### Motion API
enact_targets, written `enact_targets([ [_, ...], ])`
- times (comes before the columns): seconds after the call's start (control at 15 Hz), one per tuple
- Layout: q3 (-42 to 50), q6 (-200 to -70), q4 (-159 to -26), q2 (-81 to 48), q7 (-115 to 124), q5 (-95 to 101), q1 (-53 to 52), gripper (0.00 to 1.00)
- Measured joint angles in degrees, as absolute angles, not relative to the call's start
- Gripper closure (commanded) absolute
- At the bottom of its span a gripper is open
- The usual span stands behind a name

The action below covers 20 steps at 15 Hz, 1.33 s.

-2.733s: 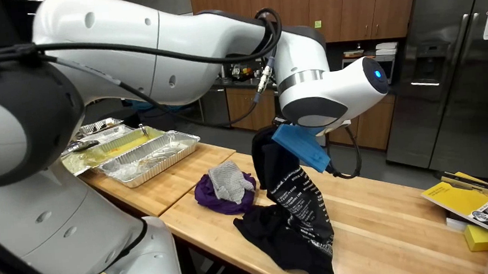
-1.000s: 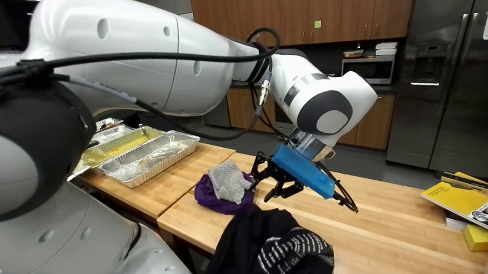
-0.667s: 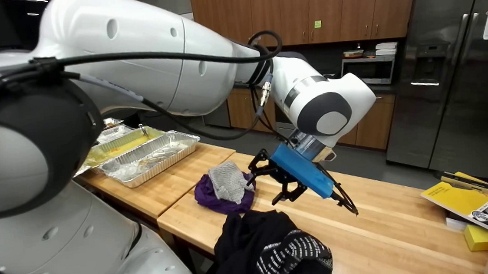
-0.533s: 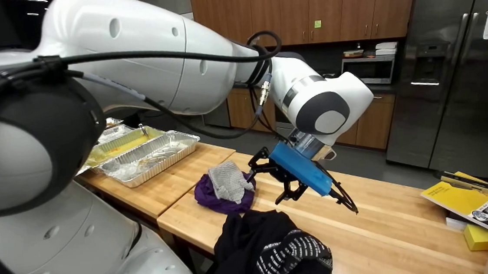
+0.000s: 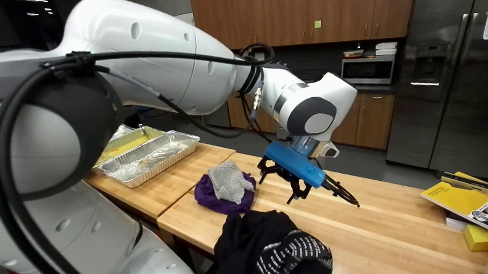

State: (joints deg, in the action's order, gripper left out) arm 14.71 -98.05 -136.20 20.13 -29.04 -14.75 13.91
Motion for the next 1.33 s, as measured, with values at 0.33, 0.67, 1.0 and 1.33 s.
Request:
enact_targets([
  [0.33,12.7,-116.8,-141.0,19.3,-16.5,-15.0,12.6,0.0],
  [0.67,10.7,-126.8,-144.3,17.7,-3.3,-14.8,12.5,0.0],
  [1.0,9.8,-127.8,-145.3,16.0,4.8,-14.8,12.5,0.0],
  [1.33,9.3,-127.9,-145.5,14.1,9.1,-14.8,12.5,0.0],
])
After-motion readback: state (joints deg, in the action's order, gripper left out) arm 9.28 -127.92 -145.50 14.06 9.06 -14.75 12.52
